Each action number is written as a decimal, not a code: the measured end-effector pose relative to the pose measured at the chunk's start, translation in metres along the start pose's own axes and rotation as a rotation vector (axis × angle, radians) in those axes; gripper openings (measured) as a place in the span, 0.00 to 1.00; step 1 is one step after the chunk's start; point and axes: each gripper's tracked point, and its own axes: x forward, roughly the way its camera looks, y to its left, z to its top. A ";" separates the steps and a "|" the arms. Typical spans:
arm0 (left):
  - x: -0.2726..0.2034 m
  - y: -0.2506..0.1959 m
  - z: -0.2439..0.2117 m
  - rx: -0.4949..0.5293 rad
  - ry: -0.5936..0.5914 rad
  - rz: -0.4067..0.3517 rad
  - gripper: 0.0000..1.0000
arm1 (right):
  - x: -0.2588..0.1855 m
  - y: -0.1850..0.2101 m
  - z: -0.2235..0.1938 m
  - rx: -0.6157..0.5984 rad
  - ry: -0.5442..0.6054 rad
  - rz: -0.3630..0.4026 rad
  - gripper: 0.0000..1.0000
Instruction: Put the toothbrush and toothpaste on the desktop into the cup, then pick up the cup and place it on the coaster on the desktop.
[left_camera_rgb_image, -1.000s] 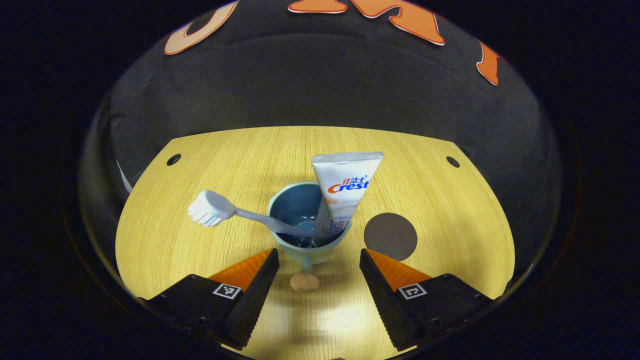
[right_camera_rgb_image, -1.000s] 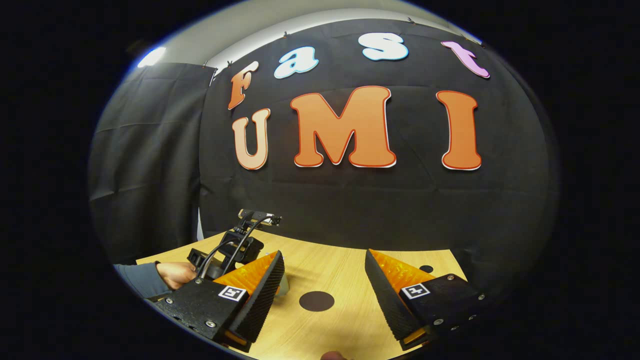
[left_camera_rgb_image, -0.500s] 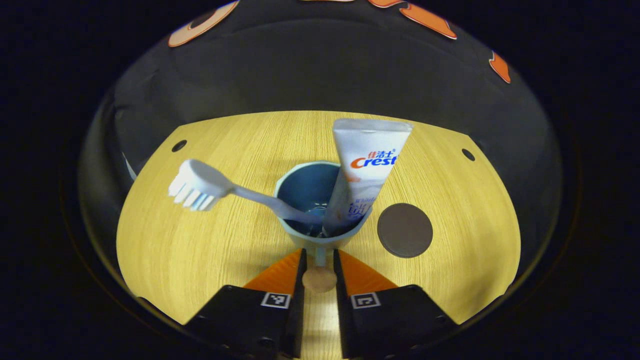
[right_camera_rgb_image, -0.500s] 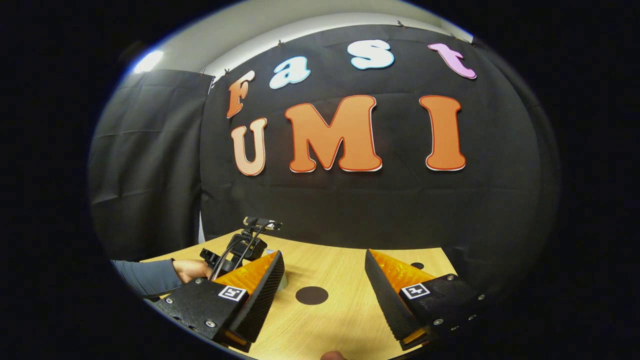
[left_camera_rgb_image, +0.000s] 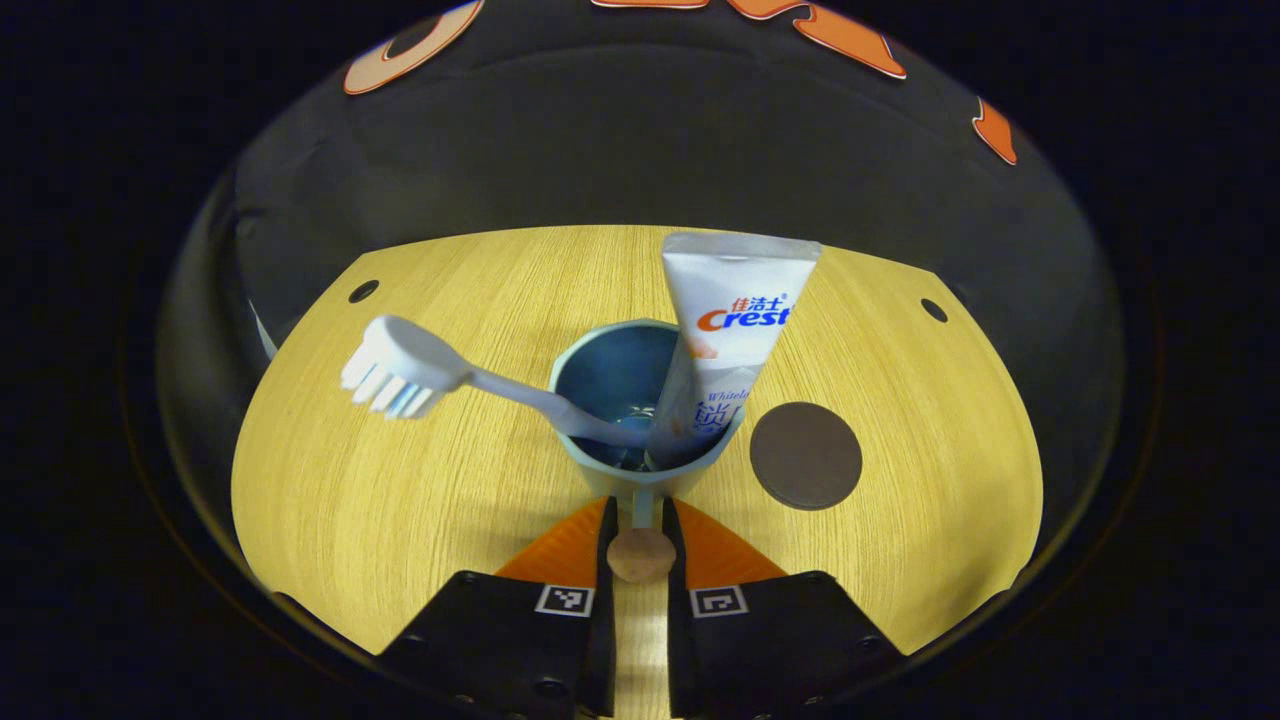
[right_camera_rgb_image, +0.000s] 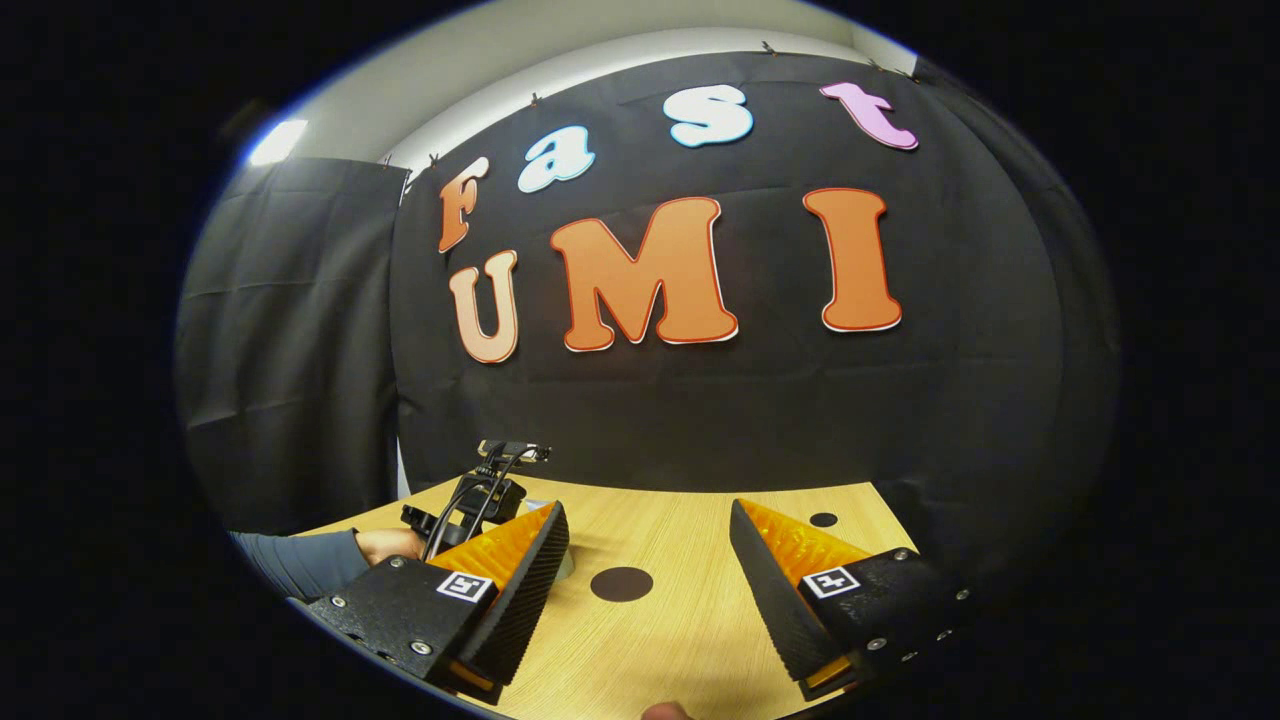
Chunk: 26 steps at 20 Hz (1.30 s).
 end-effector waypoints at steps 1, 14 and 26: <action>0.000 -0.001 0.003 0.002 -0.009 -0.003 0.20 | -0.003 -0.002 0.000 0.008 -0.004 0.000 0.97; -0.025 -0.012 0.034 0.086 -0.079 -0.003 0.20 | -0.022 -0.033 -0.024 -0.012 0.035 -0.040 0.97; -0.017 -0.004 0.034 0.042 -0.022 0.050 0.20 | -0.019 -0.021 -0.036 0.005 0.061 -0.014 0.97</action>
